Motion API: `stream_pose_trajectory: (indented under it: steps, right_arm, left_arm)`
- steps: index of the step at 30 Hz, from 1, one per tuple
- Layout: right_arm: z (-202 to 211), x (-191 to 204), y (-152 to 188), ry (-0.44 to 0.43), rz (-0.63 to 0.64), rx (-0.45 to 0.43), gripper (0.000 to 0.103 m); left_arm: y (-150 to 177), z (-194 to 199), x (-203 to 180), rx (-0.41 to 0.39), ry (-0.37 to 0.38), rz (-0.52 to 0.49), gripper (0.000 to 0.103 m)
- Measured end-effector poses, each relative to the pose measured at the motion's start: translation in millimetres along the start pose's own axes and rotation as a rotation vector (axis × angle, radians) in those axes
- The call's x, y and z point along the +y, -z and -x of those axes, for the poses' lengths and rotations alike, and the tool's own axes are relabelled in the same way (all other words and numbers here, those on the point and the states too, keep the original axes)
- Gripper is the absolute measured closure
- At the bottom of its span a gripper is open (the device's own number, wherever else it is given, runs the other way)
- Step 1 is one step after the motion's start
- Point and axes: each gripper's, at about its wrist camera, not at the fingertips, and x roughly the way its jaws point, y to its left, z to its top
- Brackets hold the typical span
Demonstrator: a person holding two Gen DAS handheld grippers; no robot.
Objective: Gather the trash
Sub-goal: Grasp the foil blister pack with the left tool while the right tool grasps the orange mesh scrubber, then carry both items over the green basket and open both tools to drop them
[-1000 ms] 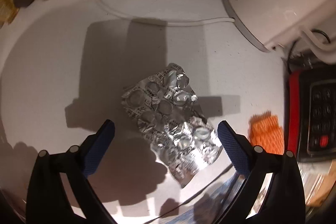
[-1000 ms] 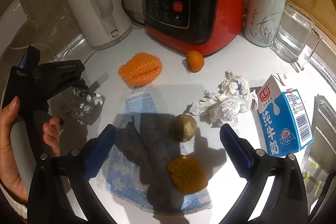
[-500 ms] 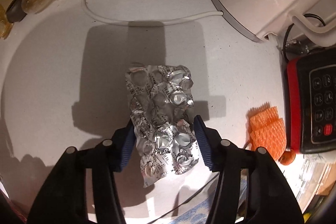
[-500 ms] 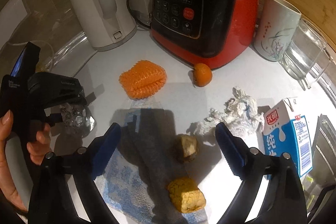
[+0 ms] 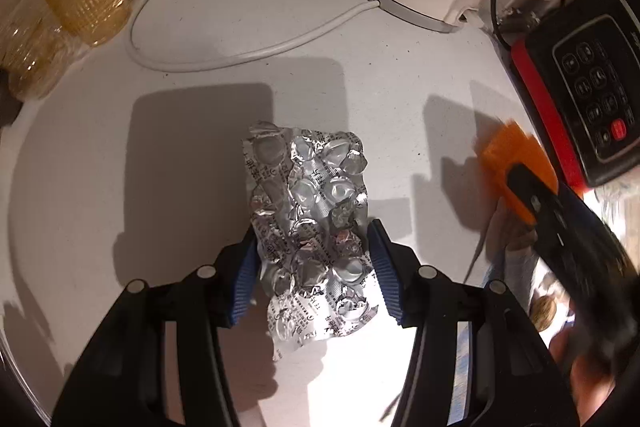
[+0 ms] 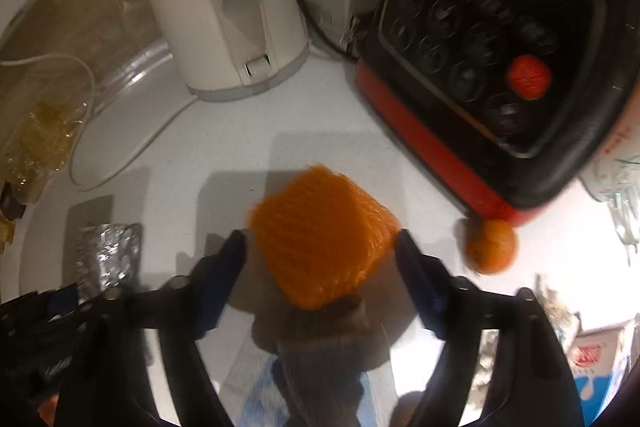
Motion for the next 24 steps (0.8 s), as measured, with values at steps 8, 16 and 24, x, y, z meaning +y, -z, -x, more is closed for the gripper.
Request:
stream_pose_trajectory:
  steps: [8, 16, 24]
  right_arm:
    - [-1, 7, -4, 0.005, -0.013, -0.012, 0.069]
    - [39, 24, 13, -0.002, -0.004, -0.089, 0.07]
    - [101, 33, 70, -0.004, -0.029, -0.135, 0.07]
  left_arm:
    - [19, 11, 10, -0.043, 0.009, -0.045, 0.052]
    - [43, 50, 37, -0.099, 0.013, -0.112, 0.052]
    - [83, 87, 36, -0.129, 0.041, -0.169, 0.052]
